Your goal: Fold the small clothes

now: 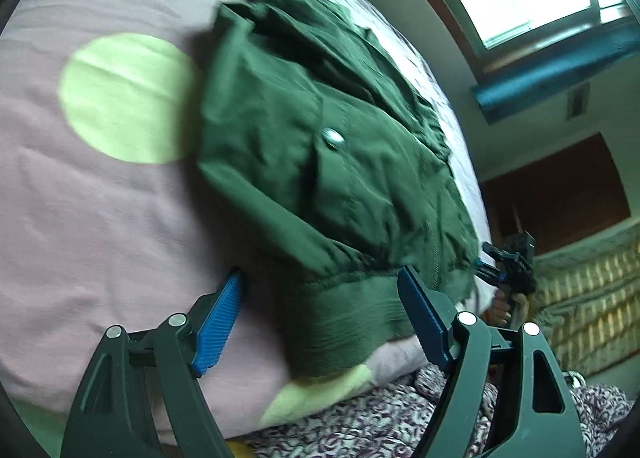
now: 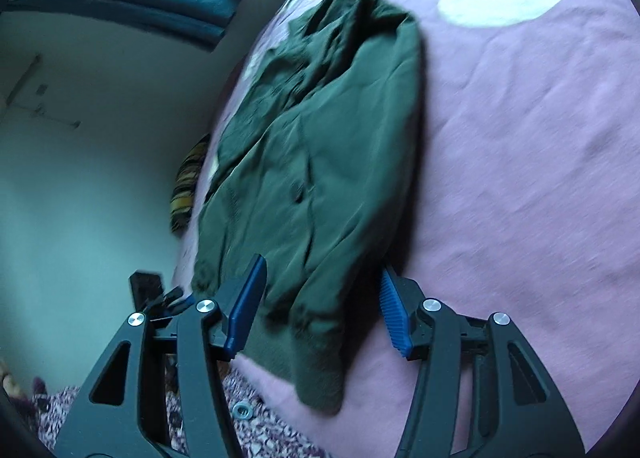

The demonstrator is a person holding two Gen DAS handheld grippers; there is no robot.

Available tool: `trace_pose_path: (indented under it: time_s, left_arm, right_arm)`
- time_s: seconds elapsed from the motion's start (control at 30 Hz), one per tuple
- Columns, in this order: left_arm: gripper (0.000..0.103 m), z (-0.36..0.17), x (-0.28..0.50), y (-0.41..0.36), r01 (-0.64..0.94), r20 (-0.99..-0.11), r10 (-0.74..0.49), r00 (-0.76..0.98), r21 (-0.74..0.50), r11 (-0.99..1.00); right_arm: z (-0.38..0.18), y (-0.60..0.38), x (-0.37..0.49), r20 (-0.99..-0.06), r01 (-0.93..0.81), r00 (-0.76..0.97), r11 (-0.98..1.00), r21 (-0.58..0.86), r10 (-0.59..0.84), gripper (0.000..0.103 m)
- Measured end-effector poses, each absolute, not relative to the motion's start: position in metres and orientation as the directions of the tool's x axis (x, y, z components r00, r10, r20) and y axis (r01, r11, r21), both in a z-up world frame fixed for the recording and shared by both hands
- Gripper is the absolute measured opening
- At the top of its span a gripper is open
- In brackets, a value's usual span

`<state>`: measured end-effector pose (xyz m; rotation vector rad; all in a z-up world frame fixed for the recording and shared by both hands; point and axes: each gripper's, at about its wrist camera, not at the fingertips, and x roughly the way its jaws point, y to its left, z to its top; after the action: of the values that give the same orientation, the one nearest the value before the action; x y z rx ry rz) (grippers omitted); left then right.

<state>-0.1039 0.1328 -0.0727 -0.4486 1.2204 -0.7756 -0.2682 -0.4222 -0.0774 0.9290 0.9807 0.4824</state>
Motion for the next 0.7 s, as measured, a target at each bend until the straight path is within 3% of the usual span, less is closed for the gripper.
trace_pose_path:
  time_s: [0.1, 0.2, 0.27, 0.3, 0.33, 0.37, 0.43, 0.57, 0.7]
  left_arm:
    - [0.074, -0.073, -0.102, 0.118, 0.313, -0.656, -0.745, 0.122, -0.686, 0.656]
    - [0.064, -0.074, -0.103, 0.114, 0.339, -0.676, -0.726, 0.125, -0.659, 0.672]
    - [0.047, -0.074, -0.104, 0.114, 0.35, -0.703, -0.697, 0.14, -0.624, 0.699]
    - [0.044, -0.075, -0.103, 0.114, 0.348, -0.709, -0.691, 0.144, -0.617, 0.706]
    - [0.042, -0.076, -0.102, 0.115, 0.345, -0.706, -0.695, 0.14, -0.623, 0.702]
    - [0.03, -0.078, -0.104, 0.115, 0.341, -0.704, -0.699, 0.129, -0.63, 0.697]
    - [0.026, -0.08, -0.105, 0.115, 0.341, -0.714, -0.689, 0.12, -0.622, 0.705]
    - [0.015, -0.07, -0.109, 0.115, 0.37, -0.703, -0.697, 0.141, -0.616, 0.696]
    - [0.013, -0.051, -0.106, 0.123, 0.351, -0.597, -0.787, 0.157, -0.711, 0.609]
  right_arm:
    - [-0.077, -0.412, -0.273, -0.469, 0.002, 0.459, 0.527, 0.85, 0.755, 0.055]
    - [-0.075, -0.402, -0.278, -0.468, -0.034, 0.423, 0.529, 0.848, 0.776, 0.055]
    - [-0.073, -0.393, -0.281, -0.486, -0.064, 0.403, 0.554, 0.83, 0.775, 0.054]
    - [-0.071, -0.39, -0.282, -0.499, -0.076, 0.4, 0.57, 0.818, 0.769, 0.054]
    - [-0.07, -0.388, -0.282, -0.514, -0.077, 0.394, 0.584, 0.808, 0.762, 0.048]
    - [-0.07, -0.385, -0.283, -0.537, -0.071, 0.388, 0.606, 0.793, 0.749, 0.037]
    - [-0.072, -0.383, -0.284, -0.56, -0.066, 0.378, 0.625, 0.778, 0.737, 0.018]
    - [-0.068, -0.384, -0.289, -0.509, -0.056, 0.412, 0.578, 0.814, 0.756, 0.012]
    - [-0.048, -0.39, -0.291, -0.388, -0.101, 0.466, 0.484, 0.869, 0.795, 0.011]
